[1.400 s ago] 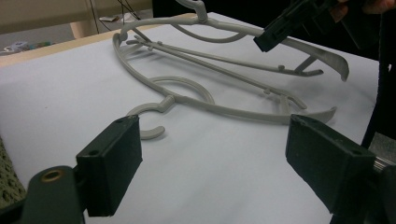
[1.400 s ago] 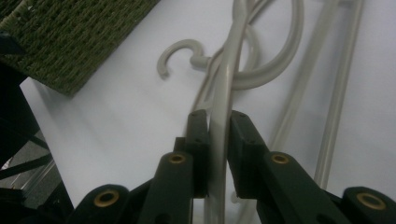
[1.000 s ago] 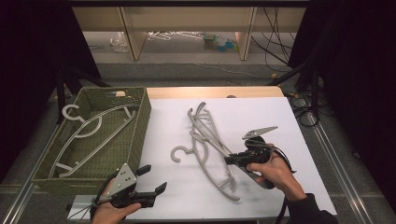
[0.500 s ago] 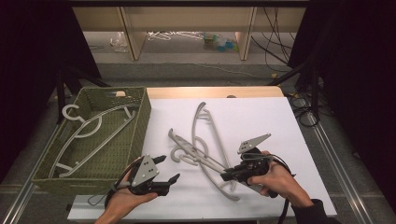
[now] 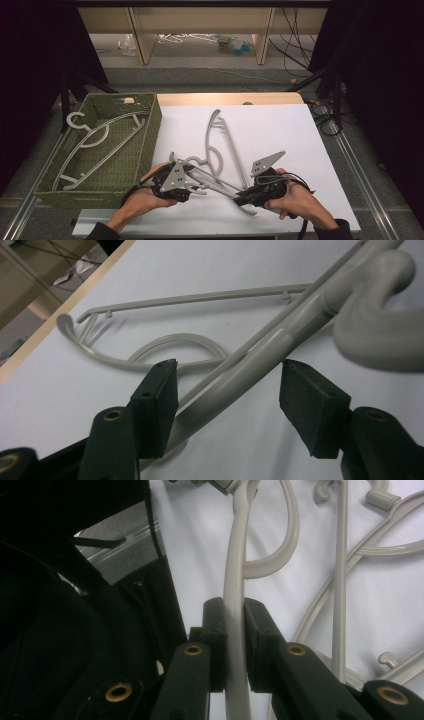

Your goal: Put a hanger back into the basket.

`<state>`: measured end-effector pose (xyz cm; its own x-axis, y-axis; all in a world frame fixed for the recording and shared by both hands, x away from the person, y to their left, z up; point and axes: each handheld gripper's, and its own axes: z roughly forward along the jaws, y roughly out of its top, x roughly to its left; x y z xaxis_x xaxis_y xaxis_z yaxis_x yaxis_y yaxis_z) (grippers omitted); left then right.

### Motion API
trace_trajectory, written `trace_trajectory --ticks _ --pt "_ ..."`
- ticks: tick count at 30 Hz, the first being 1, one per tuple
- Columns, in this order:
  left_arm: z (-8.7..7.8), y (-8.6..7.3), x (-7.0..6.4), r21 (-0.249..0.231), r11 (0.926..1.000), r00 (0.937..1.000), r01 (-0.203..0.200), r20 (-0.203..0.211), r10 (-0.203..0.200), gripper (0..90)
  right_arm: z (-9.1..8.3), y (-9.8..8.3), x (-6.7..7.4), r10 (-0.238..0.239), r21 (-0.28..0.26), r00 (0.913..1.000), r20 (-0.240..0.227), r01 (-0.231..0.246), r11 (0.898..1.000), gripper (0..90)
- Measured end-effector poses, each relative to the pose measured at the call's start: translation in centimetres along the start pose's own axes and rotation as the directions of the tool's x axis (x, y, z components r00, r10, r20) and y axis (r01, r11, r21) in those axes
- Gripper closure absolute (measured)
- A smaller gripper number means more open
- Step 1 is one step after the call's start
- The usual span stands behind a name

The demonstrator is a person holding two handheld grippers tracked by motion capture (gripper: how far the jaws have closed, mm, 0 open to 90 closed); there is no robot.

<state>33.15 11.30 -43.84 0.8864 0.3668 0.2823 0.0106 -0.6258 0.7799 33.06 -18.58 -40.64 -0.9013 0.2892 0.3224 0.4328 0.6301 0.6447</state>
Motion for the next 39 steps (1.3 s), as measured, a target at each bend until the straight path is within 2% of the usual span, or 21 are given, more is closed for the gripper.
trace_trajectory --ticks 2,6,8,11,13,16,18,19,22,23,25,26,28,31,32,33,34,35,37,38,39 --pt "0.3 0.1 0.1 -0.001 0.9998 0.9996 -0.020 0.020 0.020 45.9 0.0 0.0 0.1 -0.002 0.002 1.0000 -0.005 0.002 1.000 81.8" --pt "1.1 0.2 0.5 0.001 0.9990 0.9943 -0.045 0.097 0.044 54.6 0.1 0.1 0.2 -0.022 0.010 0.9997 -0.003 0.022 1.000 81.8" --pt "1.2 0.3 0.6 -0.009 0.9983 0.9925 -0.058 0.107 0.059 56.6 0.0 0.1 0.2 -0.030 0.015 0.9995 0.011 0.029 0.999 81.7" --pt "1.1 0.4 0.7 -0.009 0.9952 0.9871 -0.098 0.126 0.098 59.9 -0.2 0.1 0.0 -0.038 -0.001 0.9993 -0.002 0.038 0.999 81.7" --pt "1.0 0.7 0.7 -0.003 0.9888 0.9794 -0.149 0.137 0.148 62.1 -0.3 0.1 0.0 -0.044 -0.004 0.9990 0.000 0.044 0.999 81.6" --pt "0.9 1.1 0.5 -0.004 0.9839 0.9740 -0.179 0.141 0.178 65.5 -0.7 0.1 -0.1 -0.058 -0.008 0.9983 0.001 0.058 0.998 81.0" --pt "0.7 1.4 0.5 -0.002 0.9771 0.9652 -0.213 0.155 0.210 68.0 -1.2 0.1 -0.4 -0.069 -0.031 0.9975 0.014 0.070 0.997 79.9" --pt "0.7 1.6 0.4 -0.012 0.9757 0.9643 -0.219 0.150 0.218 68.7 -1.3 0.1 -0.4 -0.076 -0.027 0.9971 0.008 0.076 0.997 79.8" --pt "0.7 2.0 0.1 0.012 0.9652 0.9521 -0.261 0.167 0.256 71.4 -1.6 0.1 -0.6 -0.088 -0.046 0.9956 0.032 0.089 0.995 76.4" --pt "0.7 2.1 0.0 0.019 0.9598 0.9457 -0.280 0.177 0.272 72.3 -1.6 0.0 -0.7 -0.087 -0.046 0.9949 0.051 0.090 0.995 75.0" --pt "0.8 2.3 -0.2 0.011 0.9609 0.9478 -0.277 0.168 0.271 73.5 -1.8 -0.1 -1.0 -0.090 -0.038 0.9946 0.052 0.092 0.995 71.9" --pt "0.8 2.4 -0.2 0.012 0.9657 0.9517 -0.259 0.173 0.254 74.1 -1.9 -0.1 -1.0 -0.083 -0.039 0.9938 0.074 0.086 0.996 68.5" --pt "0.6 2.7 0.0 0.014 0.9674 0.9546 -0.253 0.166 0.247 75.5 -2.0 0.1 -1.2 -0.083 -0.042 0.9860 0.144 0.090 0.995 63.0" --pt "0.5 3.1 0.1 0.006 0.9720 0.9581 -0.235 0.170 0.231 77.6 -2.1 0.3 -1.4 -0.070 -0.045 0.9816 0.178 0.079 0.996 56.8" --pt "0.6 3.2 0.0 -0.006 0.9824 0.9653 -0.187 0.185 0.184 78.1 -2.0 0.3 -1.5 -0.068 -0.045 0.9786 0.194 0.078 0.996 55.6" --pt "0.5 3.3 0.0 0.012 0.9799 0.9640 -0.199 0.182 0.194 78.7 -1.9 0.3 -1.6 -0.072 -0.040 0.9721 0.223 0.083 0.996 54.1" --pt "0.6 3.3 -0.1 0.017 0.9817 0.9684 -0.190 0.168 0.184 78.8 -1.9 0.3 -1.7 -0.066 -0.048 0.9696 0.236 0.080 0.996 53.5" --pt "0.7 3.4 -0.2 0.026 0.9854 0.9710 -0.168 0.177 0.161 78.8 -1.9 0.3 -1.8 -0.052 -0.055 0.9689 0.242 0.067 0.996 52.0" --pt "0.7 3.4 -0.1 0.036 0.9858 0.9710 -0.164 0.182 0.155 78.8 -2.0 0.3 -1.9 -0.049 -0.057 0.9692 0.241 0.065 0.996 49.5" --pt "0.7 3.5 -0.1 0.038 0.9922 0.9785 -0.119 0.174 0.111 78.8 -2.0 0.3 -1.9 -0.049 -0.057 0.9692 0.241 0.065 0.996 49.5" --pt "0.6 3.7 0.0 0.056 0.9945 0.9804 -0.088 0.182 0.077 78.8 -2.2 0.3 -1.9 -0.023 -0.086 0.9637 0.266 0.047 0.995 45.4"
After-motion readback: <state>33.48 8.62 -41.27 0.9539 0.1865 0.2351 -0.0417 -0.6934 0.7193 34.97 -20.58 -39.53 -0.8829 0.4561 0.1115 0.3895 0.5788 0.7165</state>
